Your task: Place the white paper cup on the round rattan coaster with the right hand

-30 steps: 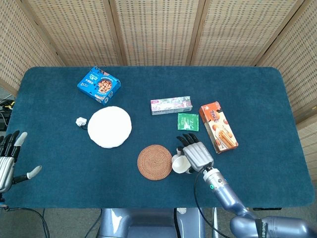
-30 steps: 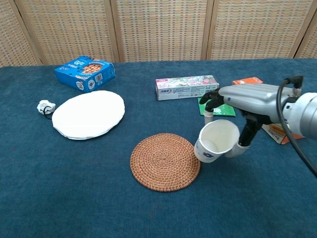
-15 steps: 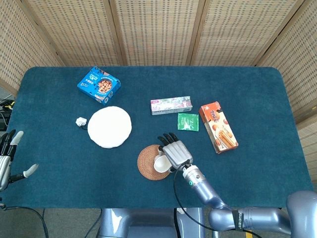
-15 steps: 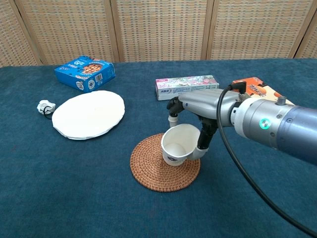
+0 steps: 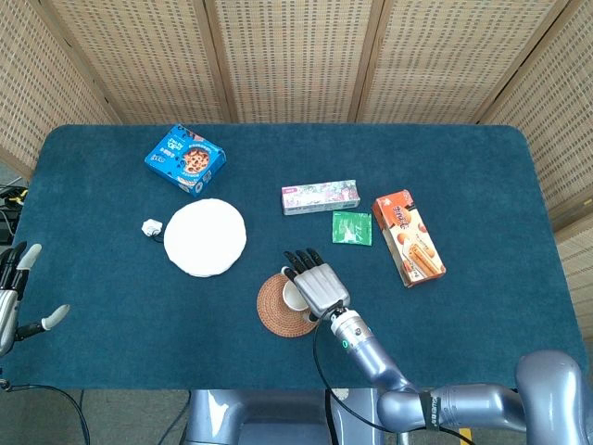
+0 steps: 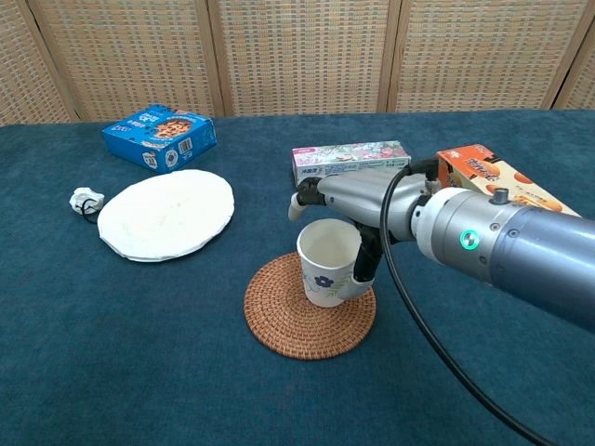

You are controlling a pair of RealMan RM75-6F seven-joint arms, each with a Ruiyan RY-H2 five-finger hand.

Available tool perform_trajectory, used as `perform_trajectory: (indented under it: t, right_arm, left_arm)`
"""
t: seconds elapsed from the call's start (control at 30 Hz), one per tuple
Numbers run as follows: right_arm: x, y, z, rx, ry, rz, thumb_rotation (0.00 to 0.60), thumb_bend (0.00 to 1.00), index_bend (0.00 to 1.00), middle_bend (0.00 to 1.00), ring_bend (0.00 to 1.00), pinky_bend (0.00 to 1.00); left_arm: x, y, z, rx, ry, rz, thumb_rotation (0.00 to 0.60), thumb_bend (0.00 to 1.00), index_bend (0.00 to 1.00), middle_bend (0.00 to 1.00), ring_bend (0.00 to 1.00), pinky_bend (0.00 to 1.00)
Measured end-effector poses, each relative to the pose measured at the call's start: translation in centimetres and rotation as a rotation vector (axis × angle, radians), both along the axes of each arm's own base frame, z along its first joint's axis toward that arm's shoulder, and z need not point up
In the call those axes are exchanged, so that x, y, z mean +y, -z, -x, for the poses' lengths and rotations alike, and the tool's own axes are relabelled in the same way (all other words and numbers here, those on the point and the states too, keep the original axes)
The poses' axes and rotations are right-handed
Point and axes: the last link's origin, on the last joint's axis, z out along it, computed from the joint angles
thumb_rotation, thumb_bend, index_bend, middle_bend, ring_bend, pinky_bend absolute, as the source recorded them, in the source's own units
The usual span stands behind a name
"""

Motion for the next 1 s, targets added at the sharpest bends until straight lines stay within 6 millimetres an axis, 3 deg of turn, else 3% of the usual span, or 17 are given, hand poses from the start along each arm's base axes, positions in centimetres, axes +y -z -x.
perform_trajectory:
  t: [0.2,0.37,0.7,1.0]
  right_arm:
    - [-0.1,-1.5,0.4,0.030,-0.005,0.038,0.600,0.03,0.07,0.00,0.00,0.04]
    - [0.3,-3.4,2.1,0.084,0.008,0.091,0.600,0.03,0.05,0.00,0.00,0.04]
    - [2.6,-9.9,9.5,0.138,0.076,0.250,0.600,0.03,0.05,0.00,0.00,0.04]
    - [8.6,-14.1,16.7,0.075,0.126,0.343,0.600,0.03,0.00,0.00,0.00,0.00]
  left_arm:
    - [0.0,0.1,-0.1,0.002,0.002,0.001,0.000,0.01,0.00,0.00,0.00,0.00]
    - [0.0,0.0,0.0,0.001,-0.002,-0.001,0.000,0.01,0.00,0.00,0.00,0.00]
    - [0.0,0.4,-0.4,0.011,0.014,0.006,0.000,0.01,0.00,0.00,0.00,0.00]
    - [-0.3,0.6,-0.9,0.007,0.037,0.005,0.000,0.01,0.00,0.00,0.00,0.00]
